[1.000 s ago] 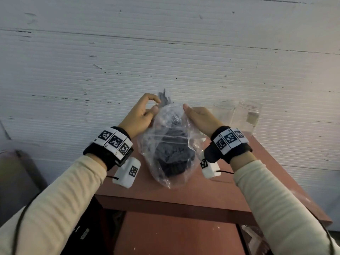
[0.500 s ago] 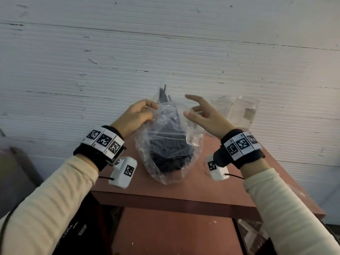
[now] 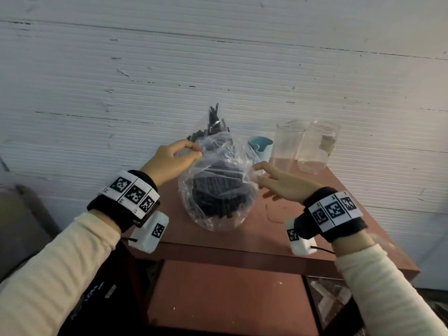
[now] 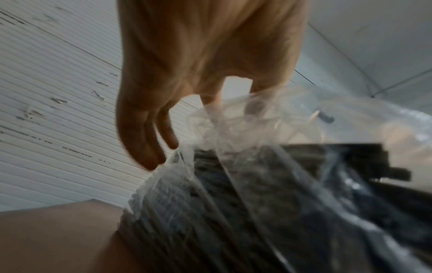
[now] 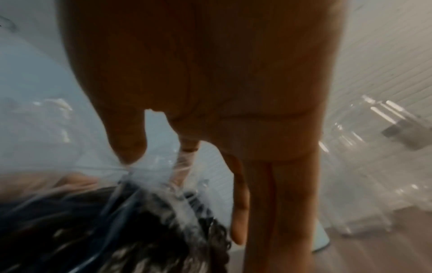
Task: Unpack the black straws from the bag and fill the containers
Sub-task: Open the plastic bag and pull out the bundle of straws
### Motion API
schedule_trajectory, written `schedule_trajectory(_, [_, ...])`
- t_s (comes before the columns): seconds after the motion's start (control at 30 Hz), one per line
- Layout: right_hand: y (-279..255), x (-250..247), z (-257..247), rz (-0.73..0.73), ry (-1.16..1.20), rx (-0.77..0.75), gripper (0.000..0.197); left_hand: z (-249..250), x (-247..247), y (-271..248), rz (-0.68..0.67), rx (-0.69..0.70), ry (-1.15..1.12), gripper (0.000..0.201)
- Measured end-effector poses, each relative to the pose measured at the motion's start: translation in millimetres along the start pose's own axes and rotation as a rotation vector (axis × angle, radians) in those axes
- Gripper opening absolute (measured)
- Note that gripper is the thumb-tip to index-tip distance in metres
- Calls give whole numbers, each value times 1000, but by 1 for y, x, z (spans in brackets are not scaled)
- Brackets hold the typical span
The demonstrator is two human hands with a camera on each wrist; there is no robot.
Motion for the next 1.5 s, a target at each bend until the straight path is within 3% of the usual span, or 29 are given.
schedule_trajectory(0.1, [7,13,9,-56,171,138,40,0,23,-1,-208,-54,-30,43])
schedule_trajectory(0.2, [12,18,3,-57,243,138,34,1,31,-5,-247,-76,-213,55])
schedule_trajectory(0.27, [13,11,-7,-13,282,65,26,1,25,-4,-198,-60,-236,59])
schedule_trajectory(0.43, [9,-23,-32,129,417,-215,32,14,4,-1,-40,26,-253,39])
schedule_trajectory(0.53, [5,-47,-42,287,430,-354,36,26,-4,-2,35,32,-385,42])
schedule_trajectory(0.63, [2,-60,-46,426,490,-427,39,38,-6,-4,60,46,-512,50])
schedule_trajectory(0.73, [0,-67,-51,534,583,-438,25,41,-9,-2,80,106,-666,46])
schedule_trajectory(0.8, [4,-66,-57,537,579,-404,11,41,-10,-3,93,121,-710,49])
schedule_trajectory(0.87, [10,-62,-61,477,500,-302,20,40,-11,-4,104,101,-727,51])
schedule_trajectory(0.97, [18,-58,-62,356,575,-226,30,41,-18,-4,136,82,-742,49])
schedule_trajectory(1.07, [14,-65,-72,346,599,-274,16,49,-27,-5,156,114,-690,42])
schedule_trajectory(1.33, [-3,-91,-90,457,686,-562,59,54,-41,-2,179,183,-736,59])
schedule_trajectory(1.4, [3,-86,-85,470,689,-562,60,47,-37,1,169,107,-779,57])
schedule_trajectory(1.5, [16,-75,-67,507,562,-424,58,33,-22,4,117,-18,-804,59])
Point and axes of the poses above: each hand's wrist, its own y-axis towards the middle knuckle, its own x-axis out of the palm, z = x × y, the point moved 9 cm from there along y, towards the middle knuckle, and after that the axes turned 10 degrees about -z, right-handed, at the moved point
